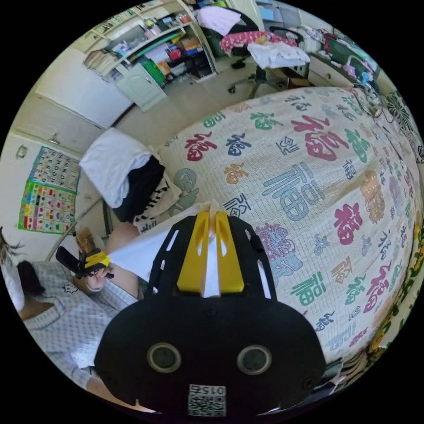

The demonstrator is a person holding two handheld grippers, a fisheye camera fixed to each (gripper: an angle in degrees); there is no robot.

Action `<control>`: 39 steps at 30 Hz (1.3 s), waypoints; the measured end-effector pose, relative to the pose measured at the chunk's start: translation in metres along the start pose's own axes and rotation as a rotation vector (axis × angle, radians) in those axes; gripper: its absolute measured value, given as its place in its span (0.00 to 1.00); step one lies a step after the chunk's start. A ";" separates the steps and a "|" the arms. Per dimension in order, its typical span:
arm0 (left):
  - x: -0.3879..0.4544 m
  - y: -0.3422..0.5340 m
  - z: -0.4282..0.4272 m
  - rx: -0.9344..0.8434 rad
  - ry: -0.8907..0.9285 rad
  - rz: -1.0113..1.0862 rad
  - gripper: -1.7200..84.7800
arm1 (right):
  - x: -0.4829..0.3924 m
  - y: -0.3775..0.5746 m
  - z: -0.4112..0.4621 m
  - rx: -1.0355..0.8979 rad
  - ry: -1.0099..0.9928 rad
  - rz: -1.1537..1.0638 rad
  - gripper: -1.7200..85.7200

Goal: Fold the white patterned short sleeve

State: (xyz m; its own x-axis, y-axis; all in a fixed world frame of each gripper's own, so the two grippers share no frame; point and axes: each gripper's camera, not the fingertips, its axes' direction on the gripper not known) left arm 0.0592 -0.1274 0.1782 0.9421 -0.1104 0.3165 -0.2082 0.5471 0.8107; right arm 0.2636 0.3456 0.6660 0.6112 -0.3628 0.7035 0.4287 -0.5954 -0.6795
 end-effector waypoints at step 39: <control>0.481 0.337 0.303 -0.505 0.181 1.110 0.10 | 0.231 0.757 -0.183 0.596 -0.446 0.749 0.16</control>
State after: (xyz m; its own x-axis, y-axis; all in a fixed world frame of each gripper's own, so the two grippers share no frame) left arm 0.3625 -0.2474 0.7526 0.3505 0.7132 0.6071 -0.8318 0.5349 -0.1482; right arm 0.6078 -0.3201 0.3524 0.9923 -0.1238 0.0036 0.0241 0.1644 -0.9861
